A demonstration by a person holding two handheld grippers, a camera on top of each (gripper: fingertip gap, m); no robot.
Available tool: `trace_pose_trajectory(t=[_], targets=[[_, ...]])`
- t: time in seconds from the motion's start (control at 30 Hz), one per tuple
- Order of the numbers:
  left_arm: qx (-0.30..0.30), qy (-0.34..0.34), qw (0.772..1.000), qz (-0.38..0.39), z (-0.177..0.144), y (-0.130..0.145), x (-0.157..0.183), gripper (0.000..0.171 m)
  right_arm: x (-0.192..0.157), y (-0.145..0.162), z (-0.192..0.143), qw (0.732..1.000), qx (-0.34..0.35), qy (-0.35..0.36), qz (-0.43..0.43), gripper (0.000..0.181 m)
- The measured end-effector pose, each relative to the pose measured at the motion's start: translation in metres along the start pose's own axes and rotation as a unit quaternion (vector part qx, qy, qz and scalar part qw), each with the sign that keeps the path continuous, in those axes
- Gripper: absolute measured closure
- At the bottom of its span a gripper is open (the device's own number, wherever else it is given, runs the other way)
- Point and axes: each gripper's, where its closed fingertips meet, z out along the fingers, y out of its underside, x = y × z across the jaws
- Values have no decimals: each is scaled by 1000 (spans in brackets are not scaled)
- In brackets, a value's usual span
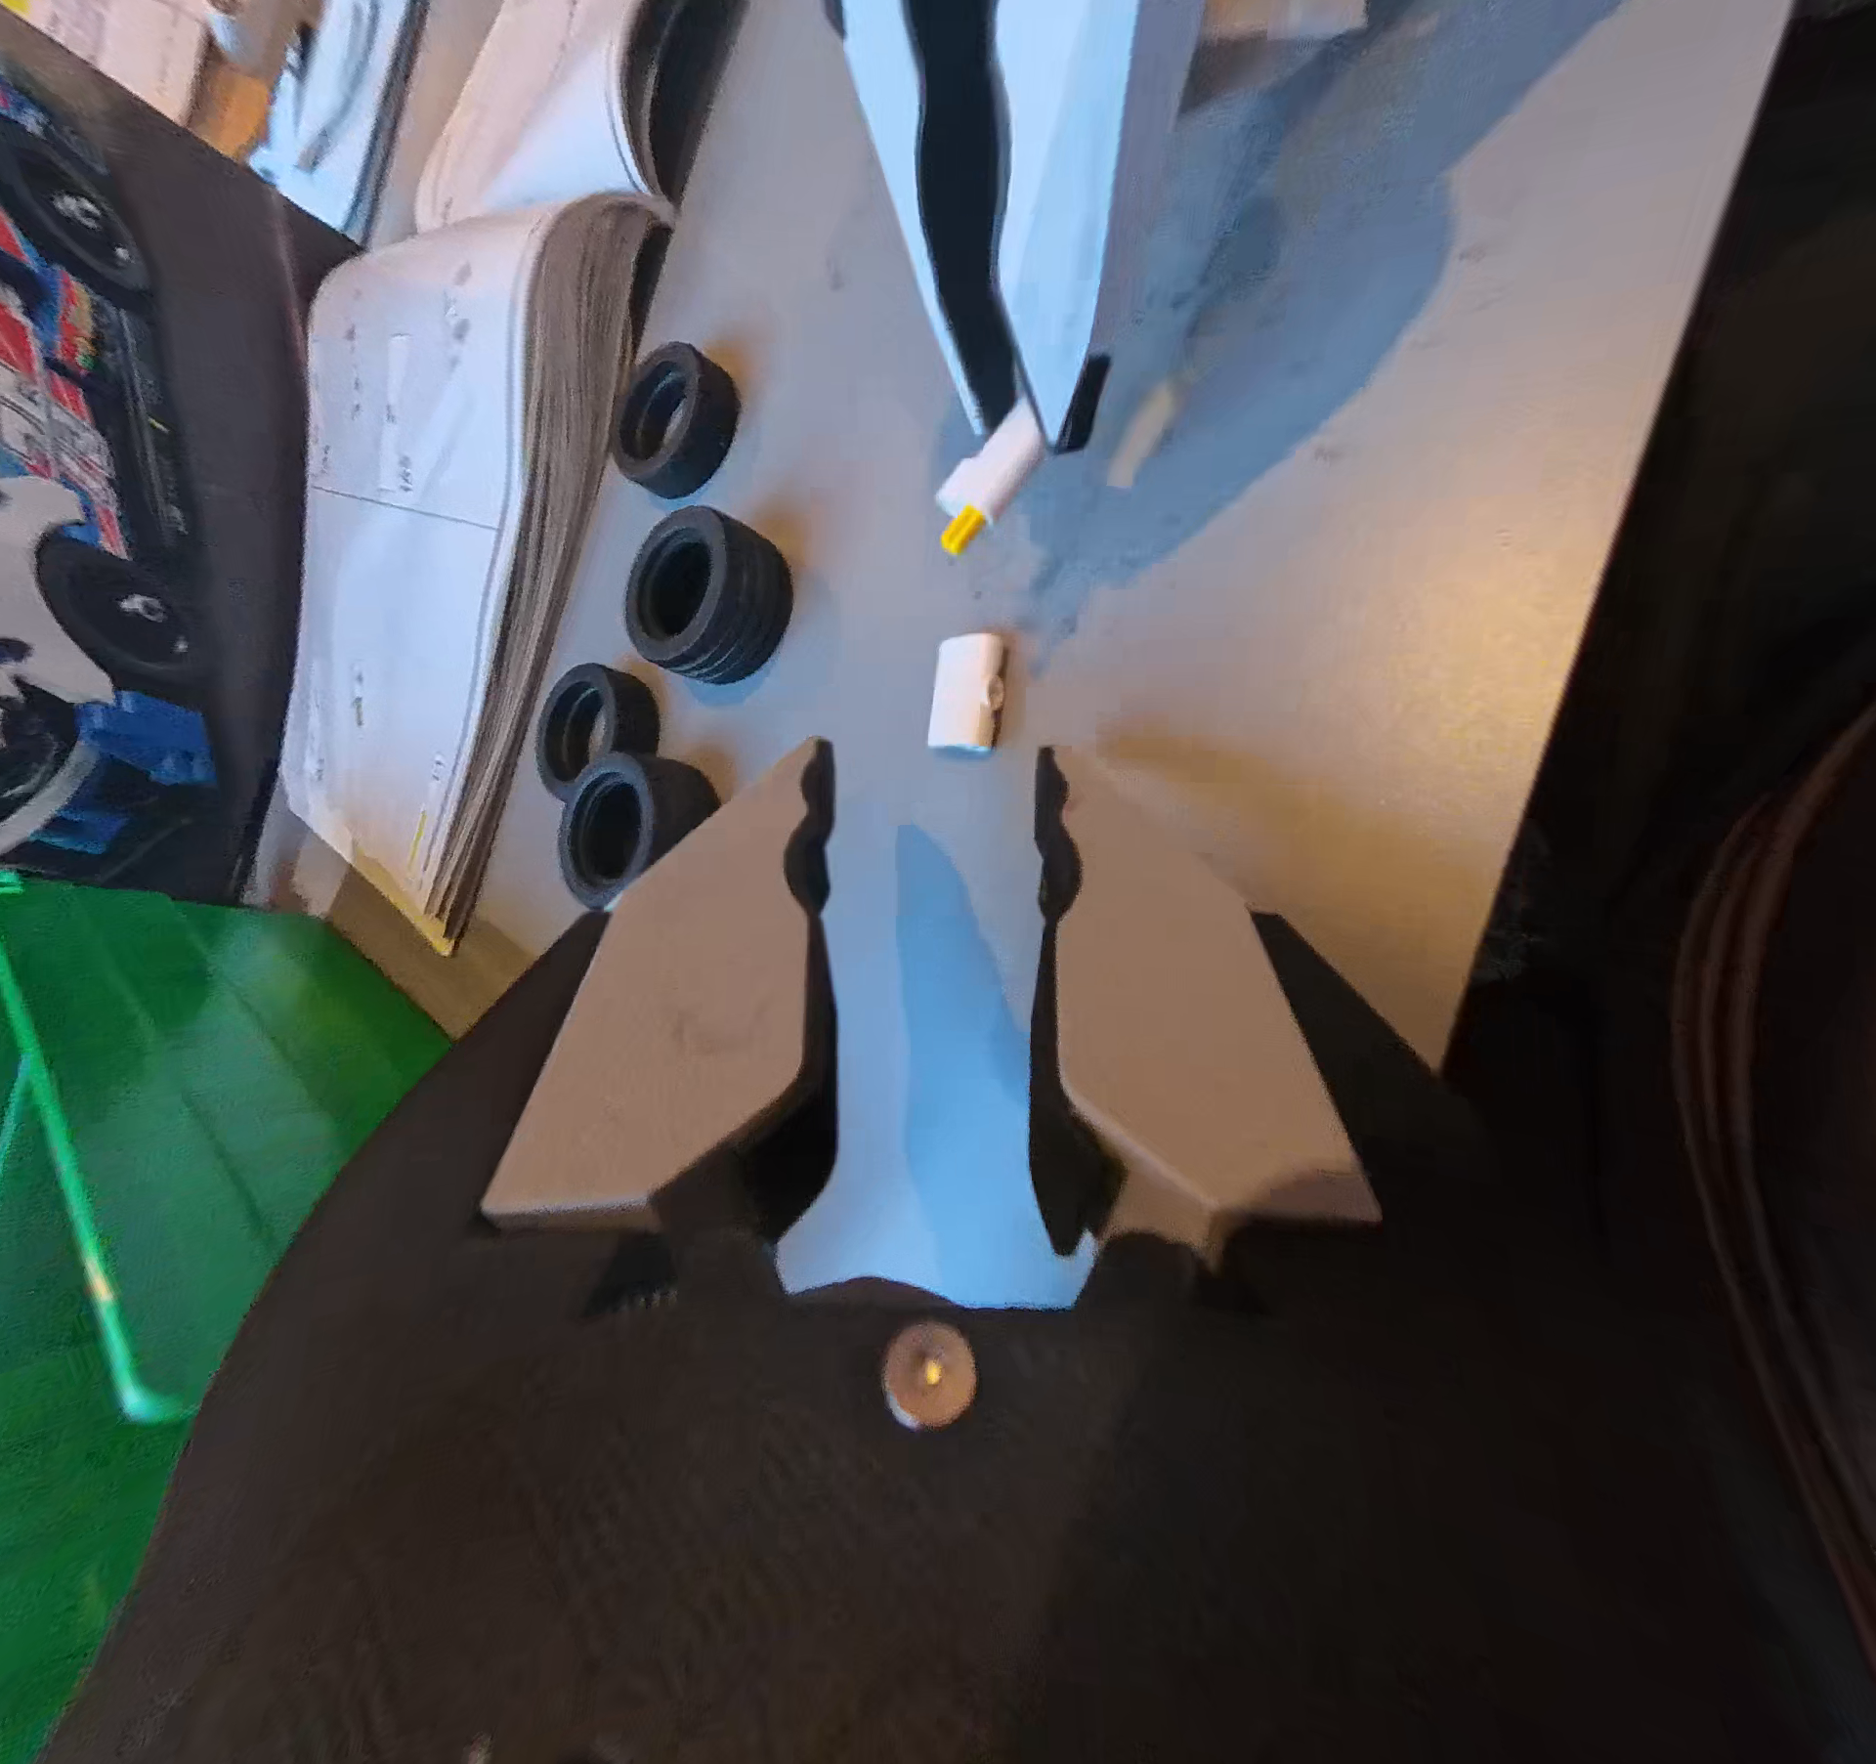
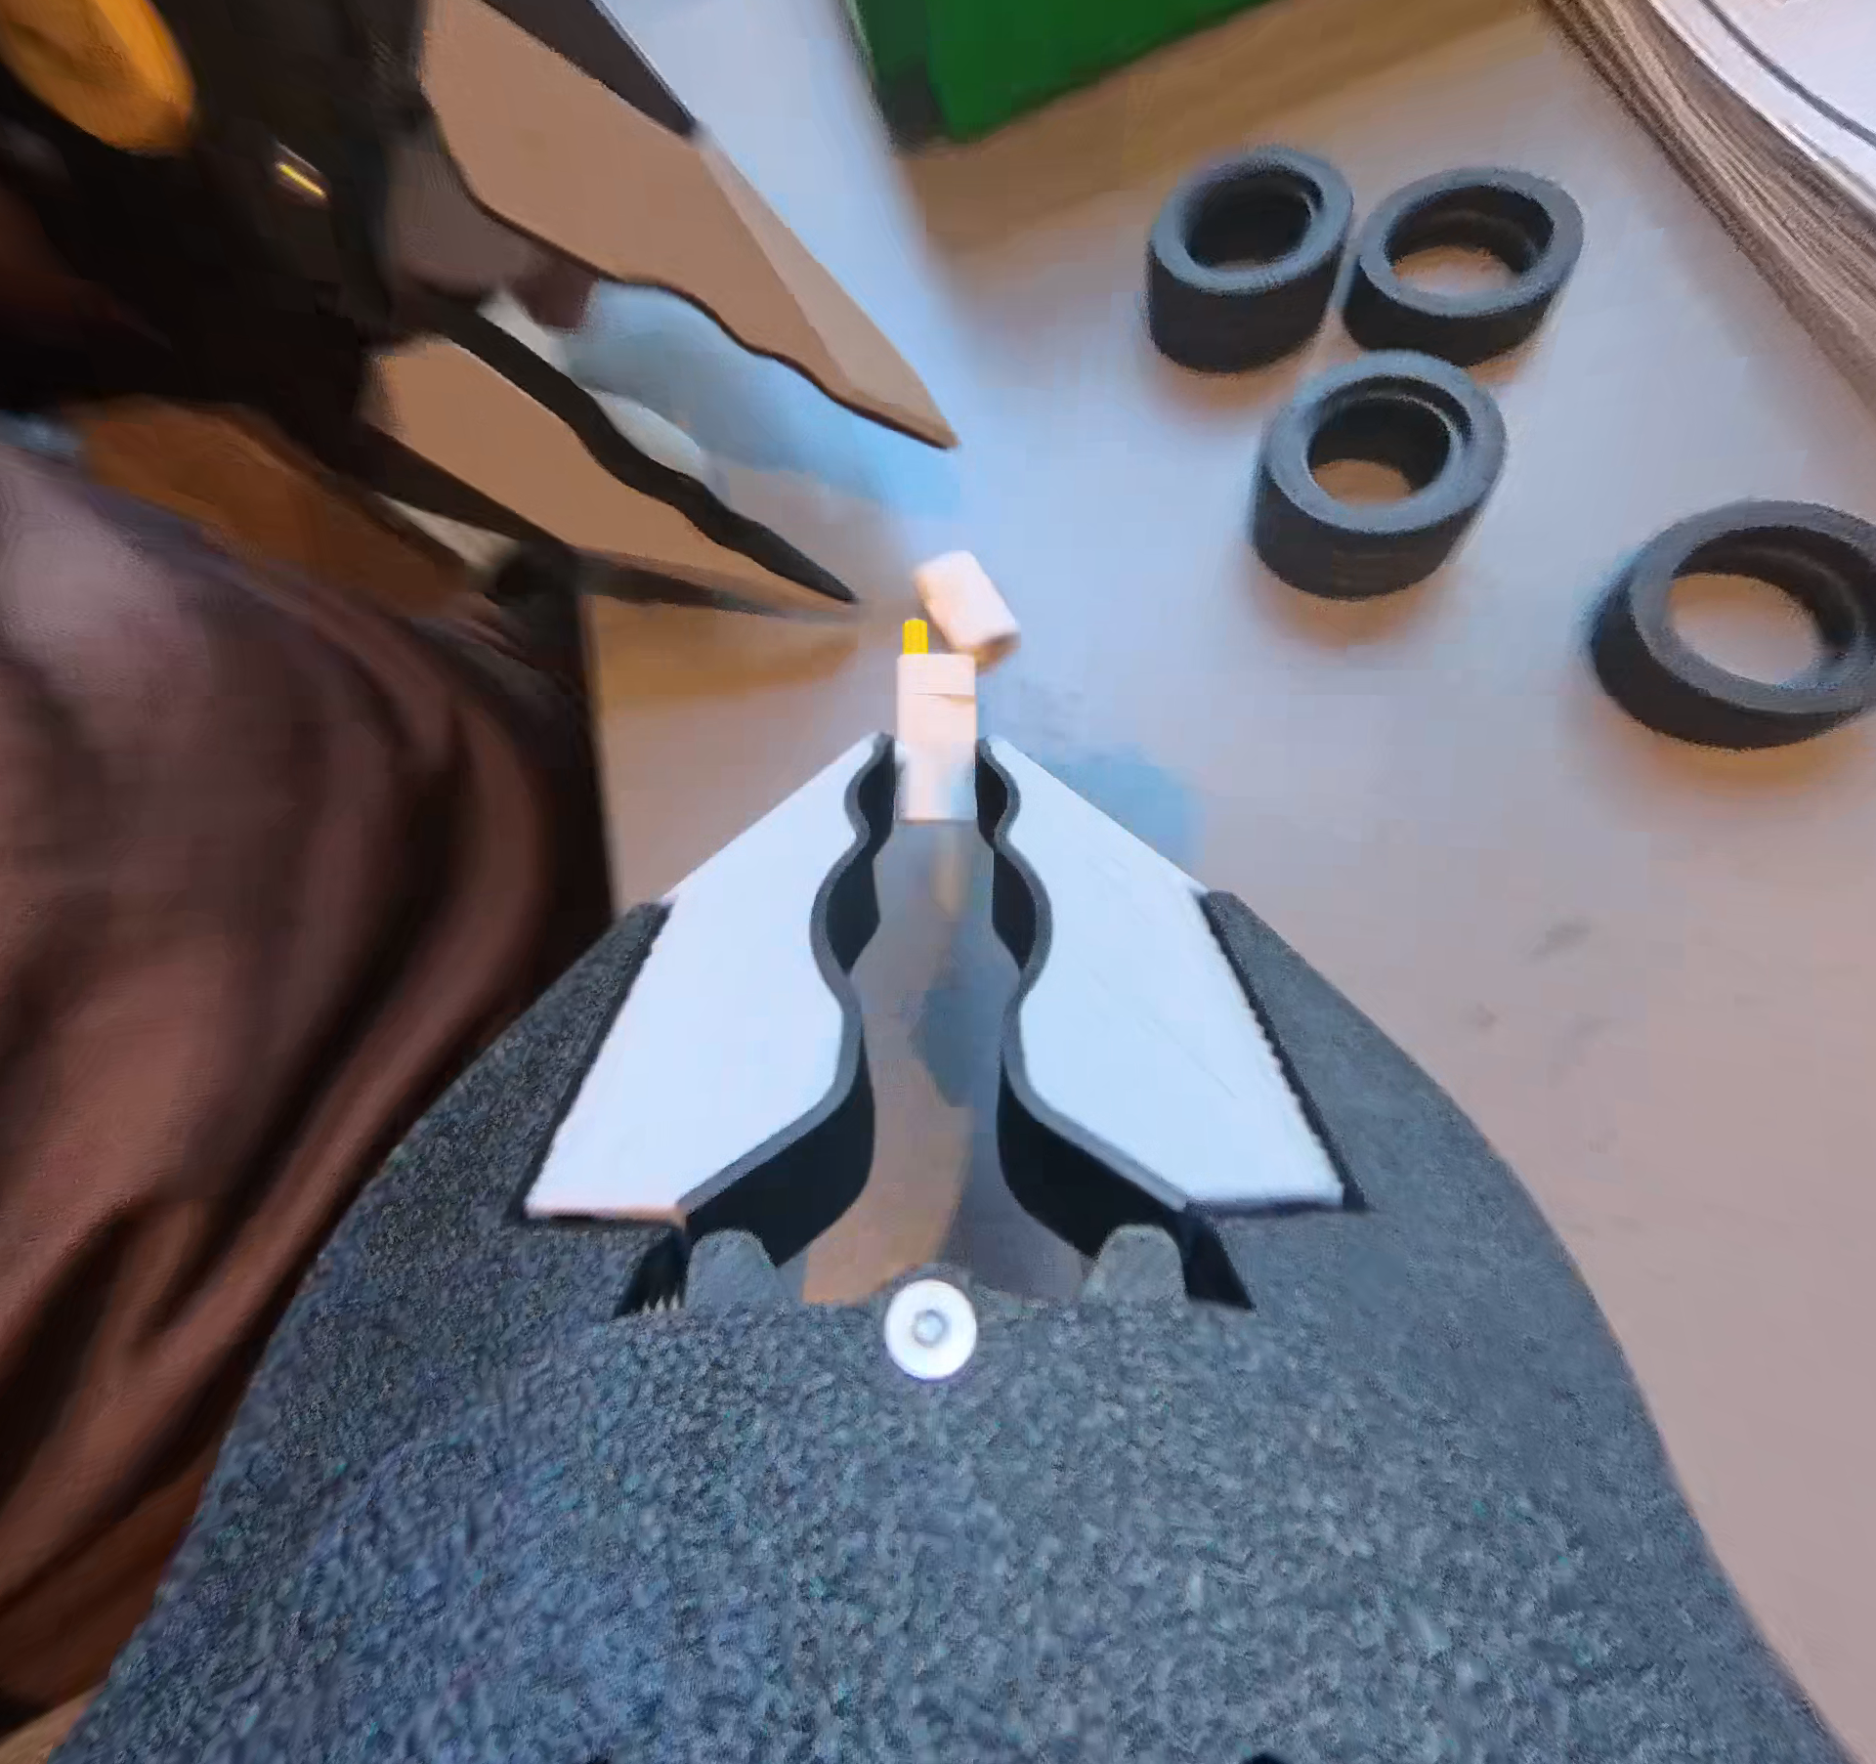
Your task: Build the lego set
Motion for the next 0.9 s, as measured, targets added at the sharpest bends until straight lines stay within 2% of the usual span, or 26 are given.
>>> trace_pose_trajectory(t=[0.07, 0.13, 0.2, 0.27, 0.37, 0.43, 0.53, 0.6, 0.63, 0.73, 0.8, 0.9], targets=[[52, 14, 999, -1, -14, -16, 2, 135, -29, -19, -11, 993, 66, -94, 27, 166], [141, 44, 989, -12, -32, -45, 4, 137, -57, -32, -21, 976, 112, -184, 31, 166], [216, 95, 972, -22, -50, -67, 9, 140, -71, -37, -26, 964, 133, -228, 29, 166], [253, 138, 958, -19, -61, -78, 14, 142, -81, -42, -30, 953, 151, -262, 31, 166], [292, 154, 944, -1, -70, -89, 19, 159, -93, -49, -39, 938, 172, -300, 27, 167], [308, 154, 939, -5, -73, -93, 16, 165, -95, -51, -43, 932, 180, -314, 24, 167], [333, 177, 925, -48, -75, -99, 12, 153, -85, -55, -45, 925, 197, -324, 36, 167], [347, 192, 914, -84, -73, -101, 8, 151, -80, -57, -46, 915, 205, -345, 49, 167], [355, 193, 909, -102, -72, -102, 3, 158, -78, -59, -46, 908, 210, -358, 56, 167], [353, 217, 892, -180, -64, -101, -15, 163, -62, -71, -48, 892, 241, -373, 86, 167], [333, 218, 887, -234, -51, -94, -31, 163, -42, -78, -42, 895, 253, -350, 110, 166], [289, 228, 879, -302, -31, -80, -46, 165, -11, -83, -29, 926, 260, -253, 107, 162]])
